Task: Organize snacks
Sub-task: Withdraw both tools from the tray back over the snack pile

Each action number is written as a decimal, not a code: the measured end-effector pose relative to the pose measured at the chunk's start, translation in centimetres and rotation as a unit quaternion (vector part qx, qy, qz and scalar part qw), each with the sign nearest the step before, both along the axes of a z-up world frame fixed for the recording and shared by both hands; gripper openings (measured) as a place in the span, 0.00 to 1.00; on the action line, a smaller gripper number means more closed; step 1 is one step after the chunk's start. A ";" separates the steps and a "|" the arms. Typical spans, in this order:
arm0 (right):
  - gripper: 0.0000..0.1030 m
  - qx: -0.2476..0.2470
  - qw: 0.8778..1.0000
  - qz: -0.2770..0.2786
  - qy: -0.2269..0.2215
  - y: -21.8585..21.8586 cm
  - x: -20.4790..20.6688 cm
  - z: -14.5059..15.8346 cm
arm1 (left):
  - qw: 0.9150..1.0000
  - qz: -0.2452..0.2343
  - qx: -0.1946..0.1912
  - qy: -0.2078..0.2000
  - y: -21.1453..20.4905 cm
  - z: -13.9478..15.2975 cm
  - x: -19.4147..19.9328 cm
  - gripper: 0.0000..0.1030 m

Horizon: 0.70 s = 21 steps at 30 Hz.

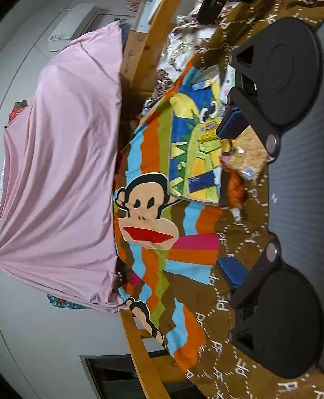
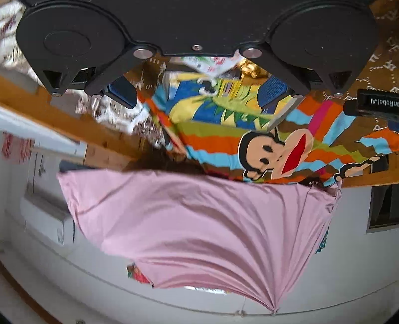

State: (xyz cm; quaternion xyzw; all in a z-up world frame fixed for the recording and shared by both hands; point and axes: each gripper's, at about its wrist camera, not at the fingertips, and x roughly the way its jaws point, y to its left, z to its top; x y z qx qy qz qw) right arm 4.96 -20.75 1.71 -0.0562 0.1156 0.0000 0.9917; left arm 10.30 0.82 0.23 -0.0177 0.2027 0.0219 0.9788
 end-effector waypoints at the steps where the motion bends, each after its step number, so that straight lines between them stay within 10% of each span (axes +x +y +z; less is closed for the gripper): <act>1: 0.99 0.007 1.000 0.001 0.009 -0.1 -0.2 -0.1 | 1.000 0.000 0.002 0.003 -0.1 -0.1 -0.4 1.00; 21: 0.99 0.006 0.993 -0.001 0.122 -0.6 -1.0 -3.1 | 0.994 -0.024 0.010 0.103 -1.1 -2.5 -2.5 1.00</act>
